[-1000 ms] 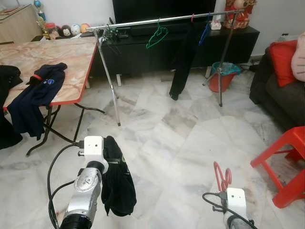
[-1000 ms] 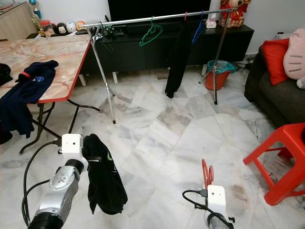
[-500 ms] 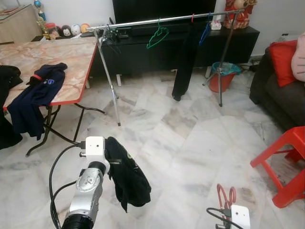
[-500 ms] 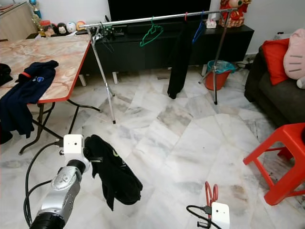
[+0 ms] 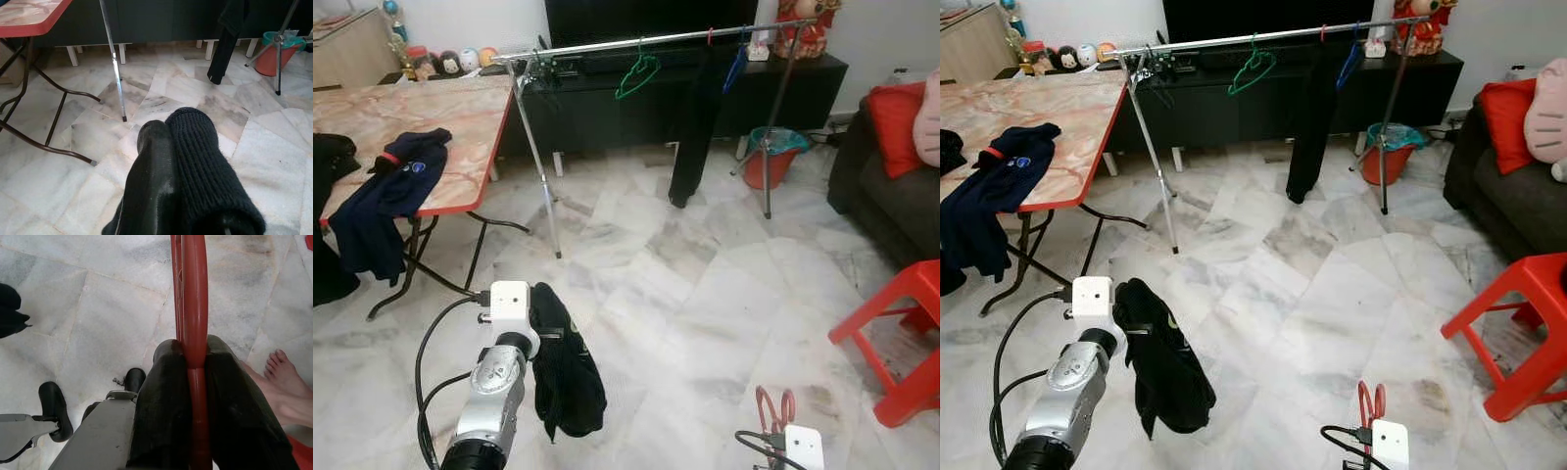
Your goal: Hang hanger
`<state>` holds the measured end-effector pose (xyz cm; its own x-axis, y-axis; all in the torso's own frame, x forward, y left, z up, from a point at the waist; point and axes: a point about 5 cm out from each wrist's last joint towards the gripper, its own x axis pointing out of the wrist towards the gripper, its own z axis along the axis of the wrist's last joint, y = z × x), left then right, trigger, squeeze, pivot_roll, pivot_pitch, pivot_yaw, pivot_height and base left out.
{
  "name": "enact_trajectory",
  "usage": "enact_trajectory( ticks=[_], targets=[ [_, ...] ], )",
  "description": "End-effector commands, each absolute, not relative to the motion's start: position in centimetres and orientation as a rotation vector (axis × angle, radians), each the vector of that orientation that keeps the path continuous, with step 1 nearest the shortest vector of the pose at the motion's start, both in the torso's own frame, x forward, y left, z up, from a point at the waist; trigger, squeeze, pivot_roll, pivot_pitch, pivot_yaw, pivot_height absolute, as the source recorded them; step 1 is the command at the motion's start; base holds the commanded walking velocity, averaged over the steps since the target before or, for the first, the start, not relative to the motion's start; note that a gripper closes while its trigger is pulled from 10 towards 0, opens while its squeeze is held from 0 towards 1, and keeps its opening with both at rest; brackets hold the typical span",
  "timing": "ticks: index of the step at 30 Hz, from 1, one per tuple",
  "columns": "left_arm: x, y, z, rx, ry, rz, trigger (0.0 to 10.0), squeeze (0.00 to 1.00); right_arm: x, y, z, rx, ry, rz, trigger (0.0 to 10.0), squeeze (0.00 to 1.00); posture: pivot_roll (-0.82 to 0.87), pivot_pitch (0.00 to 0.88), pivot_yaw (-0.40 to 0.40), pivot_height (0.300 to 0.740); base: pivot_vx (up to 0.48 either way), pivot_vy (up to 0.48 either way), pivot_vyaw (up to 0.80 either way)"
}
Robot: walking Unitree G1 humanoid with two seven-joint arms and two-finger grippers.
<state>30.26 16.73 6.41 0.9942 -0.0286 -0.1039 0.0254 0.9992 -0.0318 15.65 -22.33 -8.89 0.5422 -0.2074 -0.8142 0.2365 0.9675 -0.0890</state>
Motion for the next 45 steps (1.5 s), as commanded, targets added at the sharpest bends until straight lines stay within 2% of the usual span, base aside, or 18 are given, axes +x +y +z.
enact_trajectory(
  ticks=[1,15,19,24,45],
  targets=[
    [30.6,16.9,7.5,-0.028,0.059,-0.023,10.0,0.0,15.9,-22.1,-8.8,0.038,0.96,-0.263,10.0,0.0,0.05,0.0,0.04,0.74,0.0,0.0,0.0],
    [29.2,17.3,7.7,0.041,0.012,-0.078,10.0,0.0,16.1,-22.1,-8.8,0.046,0.957,-0.265,10.0,0.0,0.05,0.0,0.037,0.74,0.0,0.0,0.0],
    [27.8,17.3,7.9,0.159,-0.005,-0.188,10.0,0.0,16.1,-22.2,-8.7,0.043,0.957,-0.265,10.0,0.0,0.06,0.0,0.031,0.74,0.0,0.0,0.0],
    [27.4,17.1,8.0,0.201,-0.012,-0.246,10.0,0.0,16.2,-22.2,-8.7,0.04,0.956,-0.262,10.0,0.0,0.06,0.0,0.029,0.74,0.0,0.0,0.0],
    [28.2,16.5,8.2,0.107,0.01,-0.175,10.0,0.0,14.9,-21.6,-9.3,0.053,0.962,-0.248,10.0,0.0,0.05,0.0,0.037,0.74,0.0,0.0,0.0]
  ],
)
